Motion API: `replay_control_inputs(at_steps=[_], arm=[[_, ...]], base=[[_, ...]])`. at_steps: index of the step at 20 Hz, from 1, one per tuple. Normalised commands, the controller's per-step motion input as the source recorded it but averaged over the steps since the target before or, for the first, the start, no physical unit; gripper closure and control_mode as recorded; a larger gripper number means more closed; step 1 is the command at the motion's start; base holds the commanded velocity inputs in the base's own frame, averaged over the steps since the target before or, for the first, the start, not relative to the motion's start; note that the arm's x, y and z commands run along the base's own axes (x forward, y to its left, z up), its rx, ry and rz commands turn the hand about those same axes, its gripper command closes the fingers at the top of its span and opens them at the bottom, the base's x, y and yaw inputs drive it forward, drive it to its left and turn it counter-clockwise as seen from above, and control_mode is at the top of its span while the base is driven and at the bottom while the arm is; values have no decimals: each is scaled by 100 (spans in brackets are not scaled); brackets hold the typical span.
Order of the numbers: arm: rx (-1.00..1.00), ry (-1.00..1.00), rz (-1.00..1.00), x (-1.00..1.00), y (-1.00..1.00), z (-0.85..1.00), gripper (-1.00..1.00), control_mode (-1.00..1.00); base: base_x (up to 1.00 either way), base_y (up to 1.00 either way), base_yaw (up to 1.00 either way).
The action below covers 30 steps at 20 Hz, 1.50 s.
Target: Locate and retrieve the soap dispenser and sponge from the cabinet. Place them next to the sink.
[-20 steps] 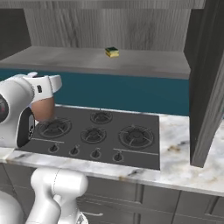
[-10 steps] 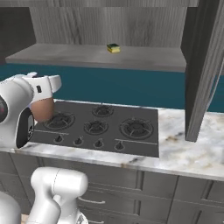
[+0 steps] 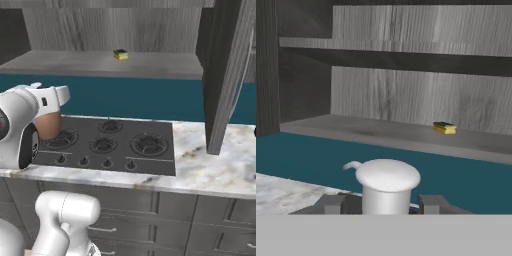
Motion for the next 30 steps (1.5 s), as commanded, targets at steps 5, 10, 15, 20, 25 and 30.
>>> replay_control_inputs(at_steps=[5, 10, 15, 20, 25, 30], arm=[[0, 0, 0, 0, 0, 0, 100, 100], [0, 0, 0, 0, 0, 0, 100, 100], [0, 0, 0, 0, 0, 0, 100, 100], [0, 0, 0, 0, 0, 0, 100, 100], [0, 0, 0, 0, 0, 0, 100, 100], [0, 0, 0, 0, 0, 0, 100, 100]], base=[[0, 0, -50], [0, 0, -50], [0, 0, -50], [0, 0, -50], [0, -18, -45], [0, -4, -49]])
